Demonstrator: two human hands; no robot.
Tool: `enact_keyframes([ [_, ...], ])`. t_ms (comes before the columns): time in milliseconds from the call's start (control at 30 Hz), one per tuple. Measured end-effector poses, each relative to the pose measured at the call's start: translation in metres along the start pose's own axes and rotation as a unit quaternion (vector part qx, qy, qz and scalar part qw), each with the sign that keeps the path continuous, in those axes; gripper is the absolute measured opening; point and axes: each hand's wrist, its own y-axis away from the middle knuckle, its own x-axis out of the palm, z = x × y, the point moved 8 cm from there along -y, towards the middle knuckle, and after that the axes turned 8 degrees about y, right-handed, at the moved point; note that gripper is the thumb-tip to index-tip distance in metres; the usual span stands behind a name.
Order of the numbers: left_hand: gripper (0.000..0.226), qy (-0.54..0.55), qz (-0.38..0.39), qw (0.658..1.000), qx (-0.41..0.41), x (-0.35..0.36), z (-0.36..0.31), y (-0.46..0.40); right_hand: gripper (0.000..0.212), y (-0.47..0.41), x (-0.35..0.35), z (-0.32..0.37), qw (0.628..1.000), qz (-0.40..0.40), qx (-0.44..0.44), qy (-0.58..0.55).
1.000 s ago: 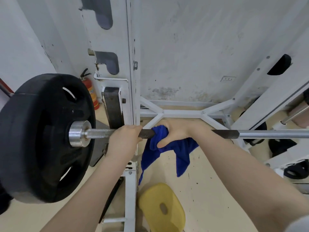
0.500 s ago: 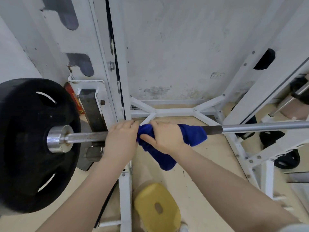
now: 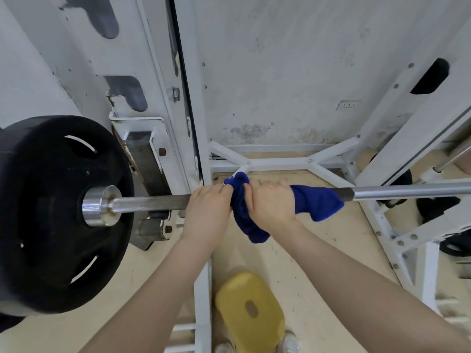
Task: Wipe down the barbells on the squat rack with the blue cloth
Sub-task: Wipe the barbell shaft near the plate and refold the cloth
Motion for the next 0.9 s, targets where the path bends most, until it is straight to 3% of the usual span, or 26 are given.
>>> enact_keyframes([
  [100,0.009,-0.002,0.002,1.0,0.0,0.001,0.0,-0.001,0.057,0.0,0.007,-0.011,0.998,0.035,-0.017,-0.047],
  [233,0.023,-0.009,-0.001,1.0,-0.003,0.003,-0.002,0.0,0.047,0.018,0.004,-0.095,0.995,0.014,0.099,-0.023],
  [300,0.028,-0.009,-0.007,1.0,0.002,0.002,-0.003,0.003,0.033,0.022,0.01,-0.114,0.992,0.055,0.094,0.057],
  [367,0.03,-0.009,-0.02,1.0,0.005,0.003,-0.006,0.007,0.014,0.02,0.02,-0.108,0.989,0.077,0.107,0.069],
  [433,0.03,-0.013,-0.035,0.999,0.0,0.002,-0.011,0.008,0.019,0.021,0.02,-0.082,0.988,0.087,0.119,0.033],
  [533,0.035,-0.019,-0.056,0.998,0.024,0.004,-0.027,0.006,0.034,0.026,0.006,-0.065,0.997,-0.024,0.07,-0.035],
  [600,0.037,-0.023,-0.054,0.997,0.044,0.007,-0.04,0.001,0.037,0.026,0.009,-0.083,0.996,-0.003,0.034,-0.081],
  [767,0.031,-0.025,-0.032,0.997,0.059,0.018,-0.068,-0.008,0.036,0.043,0.025,-0.19,0.986,0.015,0.162,-0.039],
  [900,0.029,-0.024,-0.013,0.999,0.038,0.025,-0.07,-0.013,0.038,0.039,0.026,-0.165,0.986,0.003,0.167,-0.008],
])
